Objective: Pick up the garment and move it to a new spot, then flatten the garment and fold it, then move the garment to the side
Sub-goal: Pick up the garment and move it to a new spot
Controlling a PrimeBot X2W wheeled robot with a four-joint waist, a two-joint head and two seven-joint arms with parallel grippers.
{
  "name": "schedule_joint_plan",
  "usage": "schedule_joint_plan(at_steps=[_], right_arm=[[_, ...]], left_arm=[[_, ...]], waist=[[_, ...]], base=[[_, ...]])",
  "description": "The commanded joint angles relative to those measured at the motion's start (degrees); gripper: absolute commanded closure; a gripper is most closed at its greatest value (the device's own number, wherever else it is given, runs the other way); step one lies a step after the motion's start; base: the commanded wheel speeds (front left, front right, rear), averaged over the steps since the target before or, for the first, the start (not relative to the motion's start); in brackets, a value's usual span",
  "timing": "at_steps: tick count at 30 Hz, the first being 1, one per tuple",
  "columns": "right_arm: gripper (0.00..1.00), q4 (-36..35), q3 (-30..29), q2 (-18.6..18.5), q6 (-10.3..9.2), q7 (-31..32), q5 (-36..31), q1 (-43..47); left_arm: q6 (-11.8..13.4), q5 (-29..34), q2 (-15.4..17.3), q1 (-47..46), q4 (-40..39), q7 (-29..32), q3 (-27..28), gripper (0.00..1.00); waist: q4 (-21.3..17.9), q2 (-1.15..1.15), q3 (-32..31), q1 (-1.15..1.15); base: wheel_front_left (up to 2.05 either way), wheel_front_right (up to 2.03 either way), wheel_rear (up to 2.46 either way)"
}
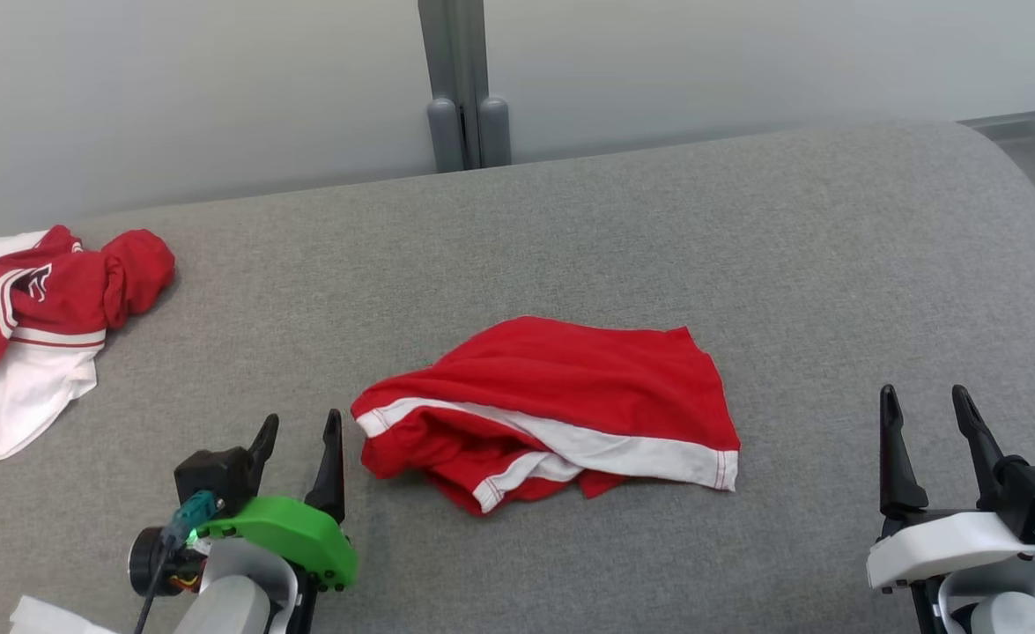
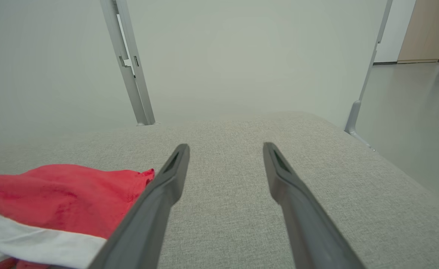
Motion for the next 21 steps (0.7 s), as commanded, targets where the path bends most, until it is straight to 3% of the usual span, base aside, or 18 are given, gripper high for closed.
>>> schedule_joint_plan(at_steps=[1,7,21], right_arm=[[0.0,0.03,-0.15,-0.18,-0.06,-0.18,-0.58,0.79],[0.0,-0.19,-0.05,-0.18,-0.06,-0.18,-0.89,1.31],[0.0,-0.83,4.2,-0.16,-0.06,-0.18,-0.92,3.68]], left_arm=[[0.41,0.75,0.23,2.15,-1.52,-0.14,0.98,0.0],[0.99,2.99,-0.33,6.78,-7.35,-0.12,4.46,0.0],[1.68,10.34,-5.42,18.39,-19.08,-0.09,13.64,0.0]], waist=[[0.78,0.0,-1.18,0.0],[1.9,0.0,-2.65,0.0],[4.24,0.0,-6.65,0.0]], base=[[0.0,0.0,0.0],[0.0,0.0,0.0],[0.0,0.0,0.0]])
